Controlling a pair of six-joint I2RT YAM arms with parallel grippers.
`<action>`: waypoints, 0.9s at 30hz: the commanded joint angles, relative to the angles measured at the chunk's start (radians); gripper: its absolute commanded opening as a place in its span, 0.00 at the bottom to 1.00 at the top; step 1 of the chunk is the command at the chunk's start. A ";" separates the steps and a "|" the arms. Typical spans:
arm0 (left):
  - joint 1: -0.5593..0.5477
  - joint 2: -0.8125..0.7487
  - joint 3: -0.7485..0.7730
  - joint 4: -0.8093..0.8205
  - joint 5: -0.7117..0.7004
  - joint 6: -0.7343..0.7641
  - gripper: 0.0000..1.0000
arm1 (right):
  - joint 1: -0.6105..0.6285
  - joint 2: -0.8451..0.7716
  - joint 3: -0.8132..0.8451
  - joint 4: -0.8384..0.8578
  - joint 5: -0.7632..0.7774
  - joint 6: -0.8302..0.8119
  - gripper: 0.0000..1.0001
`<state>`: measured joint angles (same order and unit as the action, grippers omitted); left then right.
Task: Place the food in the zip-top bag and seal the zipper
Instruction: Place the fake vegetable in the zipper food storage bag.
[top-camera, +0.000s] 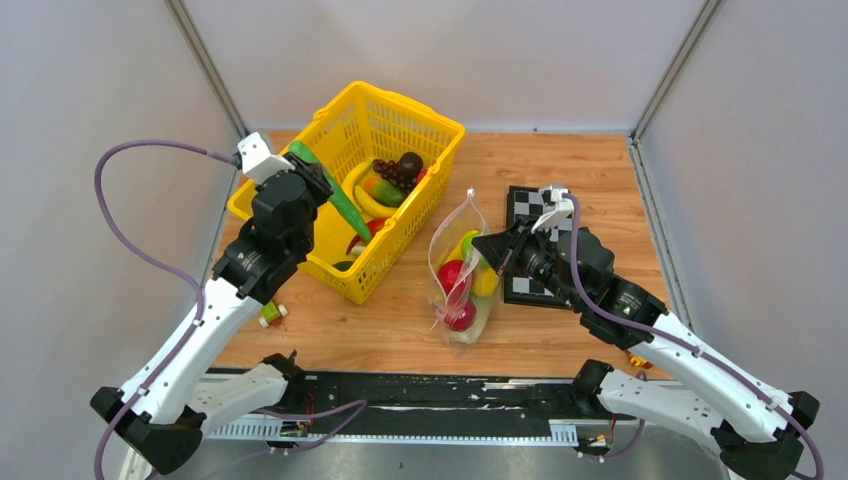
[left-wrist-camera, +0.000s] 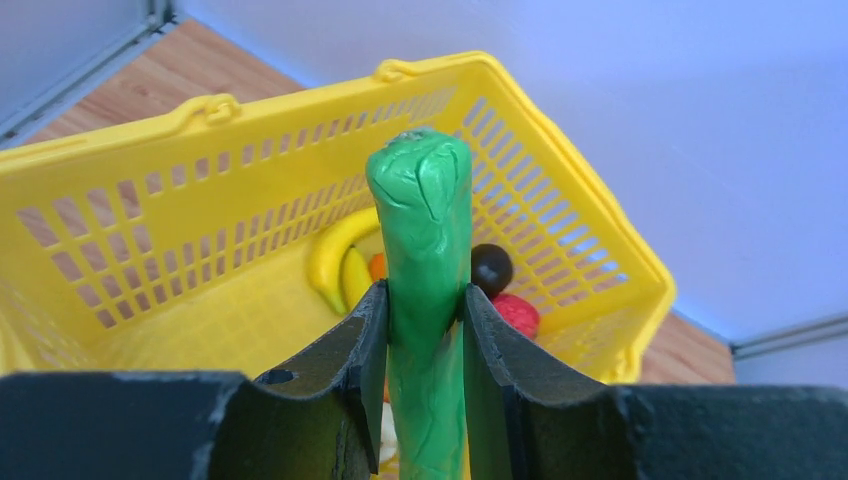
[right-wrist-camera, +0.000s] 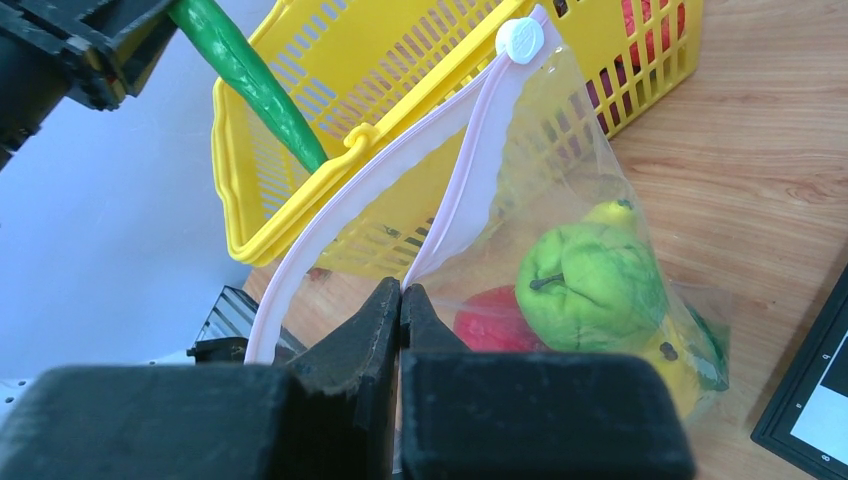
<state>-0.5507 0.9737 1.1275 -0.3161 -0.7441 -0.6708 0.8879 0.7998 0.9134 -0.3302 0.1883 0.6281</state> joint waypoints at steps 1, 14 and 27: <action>-0.090 -0.024 0.076 0.037 -0.030 -0.007 0.00 | 0.002 0.002 0.005 0.056 -0.013 0.018 0.00; -0.297 -0.014 0.146 0.138 -0.174 0.127 0.00 | 0.002 -0.001 0.011 0.054 -0.015 0.020 0.00; -0.372 -0.063 0.176 0.220 -0.187 0.216 0.00 | 0.002 -0.002 0.010 0.053 -0.010 0.021 0.00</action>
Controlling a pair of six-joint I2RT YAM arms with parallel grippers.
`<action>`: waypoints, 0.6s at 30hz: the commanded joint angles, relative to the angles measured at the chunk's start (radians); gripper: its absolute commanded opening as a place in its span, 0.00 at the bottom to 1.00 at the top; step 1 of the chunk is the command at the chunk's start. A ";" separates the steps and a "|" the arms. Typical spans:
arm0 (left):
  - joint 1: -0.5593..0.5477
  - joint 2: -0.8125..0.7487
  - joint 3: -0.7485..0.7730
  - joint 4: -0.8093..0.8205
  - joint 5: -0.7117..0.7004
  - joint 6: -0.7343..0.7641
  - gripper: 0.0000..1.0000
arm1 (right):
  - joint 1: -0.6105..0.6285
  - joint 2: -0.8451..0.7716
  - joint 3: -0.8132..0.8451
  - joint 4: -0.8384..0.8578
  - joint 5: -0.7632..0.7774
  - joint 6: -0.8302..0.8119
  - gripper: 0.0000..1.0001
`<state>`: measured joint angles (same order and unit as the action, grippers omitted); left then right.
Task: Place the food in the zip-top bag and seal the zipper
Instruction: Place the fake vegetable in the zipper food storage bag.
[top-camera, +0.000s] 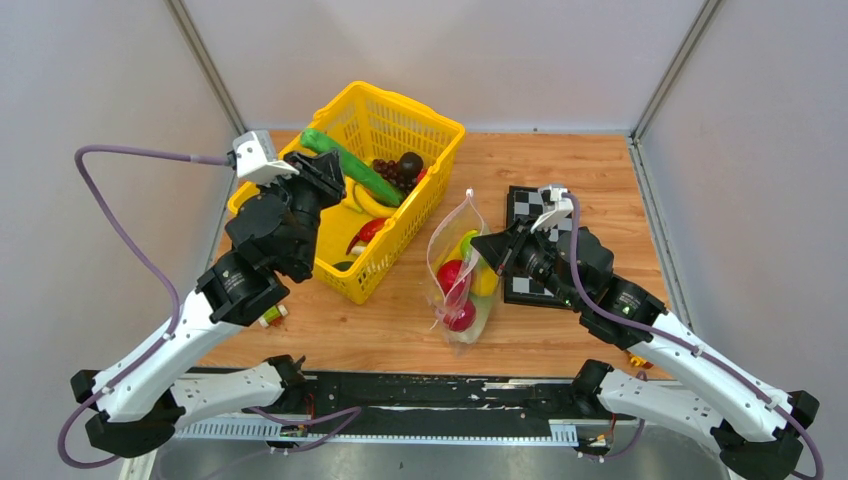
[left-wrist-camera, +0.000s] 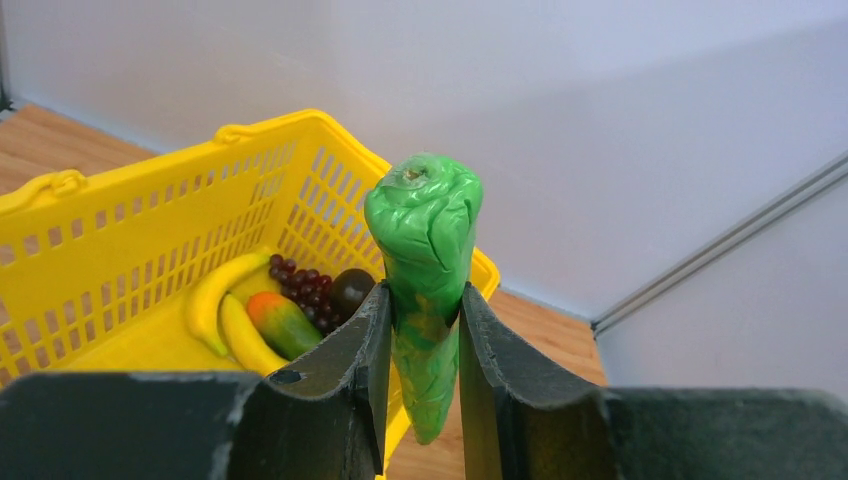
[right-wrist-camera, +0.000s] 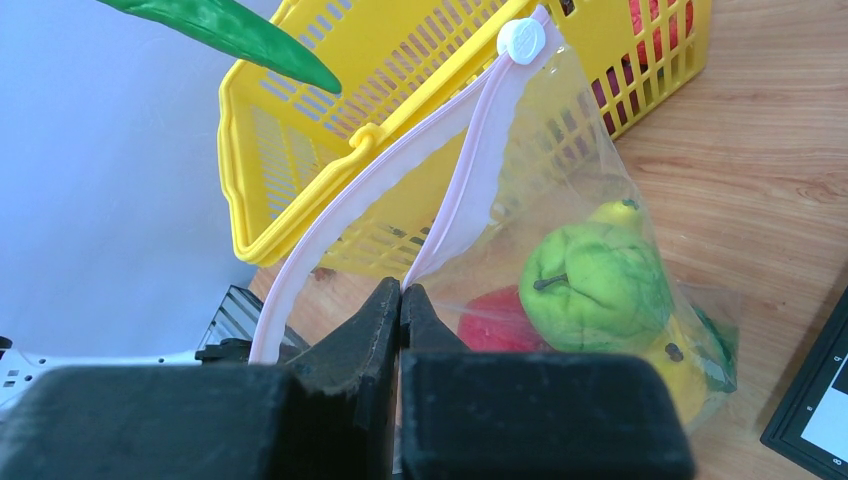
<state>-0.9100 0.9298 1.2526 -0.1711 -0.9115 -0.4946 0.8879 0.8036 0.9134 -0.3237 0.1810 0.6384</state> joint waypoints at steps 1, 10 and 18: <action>-0.014 -0.018 0.061 0.069 -0.002 0.035 0.00 | 0.002 -0.007 0.010 0.046 -0.002 0.011 0.00; -0.058 0.042 0.103 0.053 0.254 -0.061 0.00 | 0.002 -0.009 0.015 0.040 0.000 0.012 0.00; -0.136 0.073 0.093 0.021 0.329 -0.075 0.00 | 0.002 -0.023 0.015 0.035 0.014 0.007 0.00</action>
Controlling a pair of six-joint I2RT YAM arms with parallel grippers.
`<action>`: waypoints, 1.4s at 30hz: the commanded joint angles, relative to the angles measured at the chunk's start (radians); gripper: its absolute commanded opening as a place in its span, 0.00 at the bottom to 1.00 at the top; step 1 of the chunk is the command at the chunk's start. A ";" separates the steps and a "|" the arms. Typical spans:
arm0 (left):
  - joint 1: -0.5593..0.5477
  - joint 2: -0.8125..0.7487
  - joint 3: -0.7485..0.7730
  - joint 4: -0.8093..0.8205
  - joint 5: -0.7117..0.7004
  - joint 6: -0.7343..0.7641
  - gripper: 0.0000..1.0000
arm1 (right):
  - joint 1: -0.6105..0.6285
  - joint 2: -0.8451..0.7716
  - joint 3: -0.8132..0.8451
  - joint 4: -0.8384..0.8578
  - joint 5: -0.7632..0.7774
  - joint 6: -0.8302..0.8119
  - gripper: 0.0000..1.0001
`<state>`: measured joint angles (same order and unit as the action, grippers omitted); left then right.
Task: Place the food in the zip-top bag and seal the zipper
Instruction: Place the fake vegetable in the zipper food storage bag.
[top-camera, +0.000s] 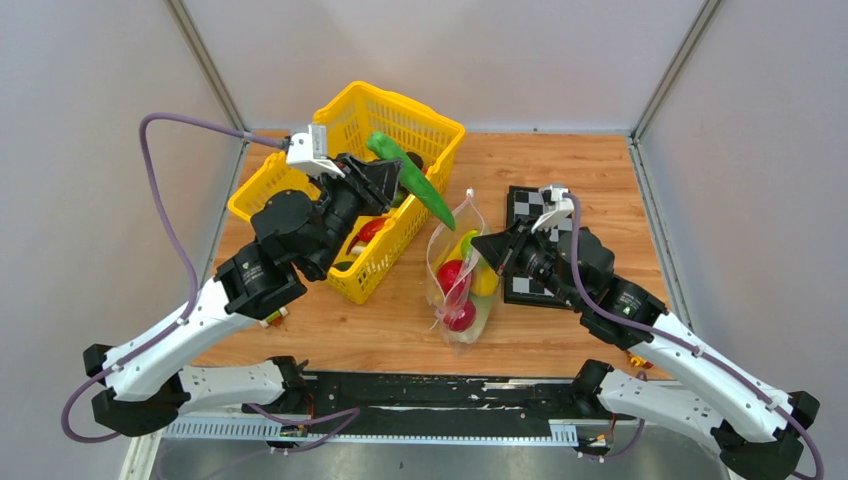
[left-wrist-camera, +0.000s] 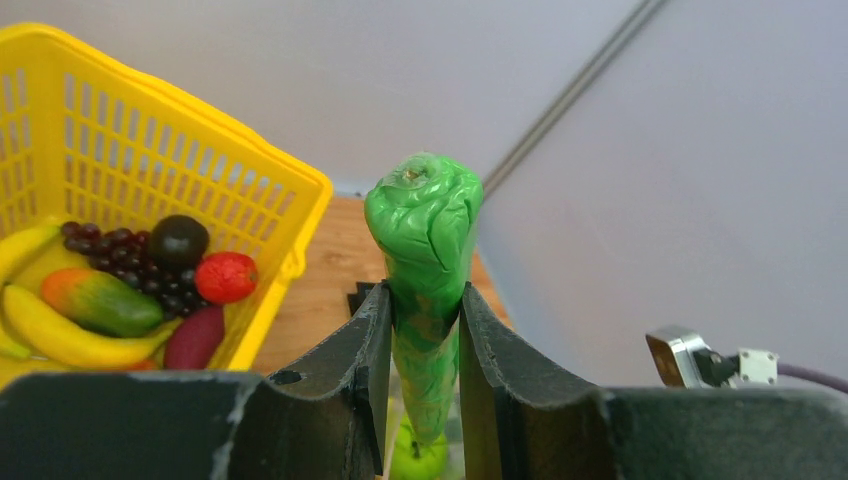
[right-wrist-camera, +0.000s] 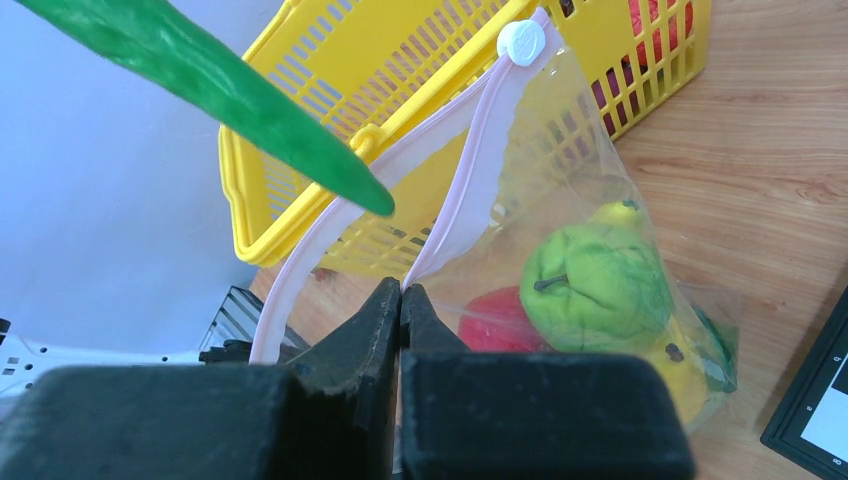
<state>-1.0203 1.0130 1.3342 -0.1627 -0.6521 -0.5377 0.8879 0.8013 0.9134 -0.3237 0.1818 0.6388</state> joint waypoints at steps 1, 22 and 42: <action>-0.031 -0.014 0.005 0.013 0.079 -0.036 0.00 | 0.002 -0.022 0.014 0.034 0.015 0.006 0.00; -0.217 0.074 -0.172 0.001 -0.002 -0.147 0.00 | 0.001 -0.067 0.007 0.036 0.035 0.020 0.00; -0.382 0.104 -0.391 0.168 -0.308 -0.384 0.05 | 0.002 -0.078 0.000 0.017 0.063 0.029 0.00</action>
<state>-1.3769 1.0992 0.9455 -0.0643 -0.8719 -0.8623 0.8879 0.7433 0.9131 -0.3534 0.2150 0.6540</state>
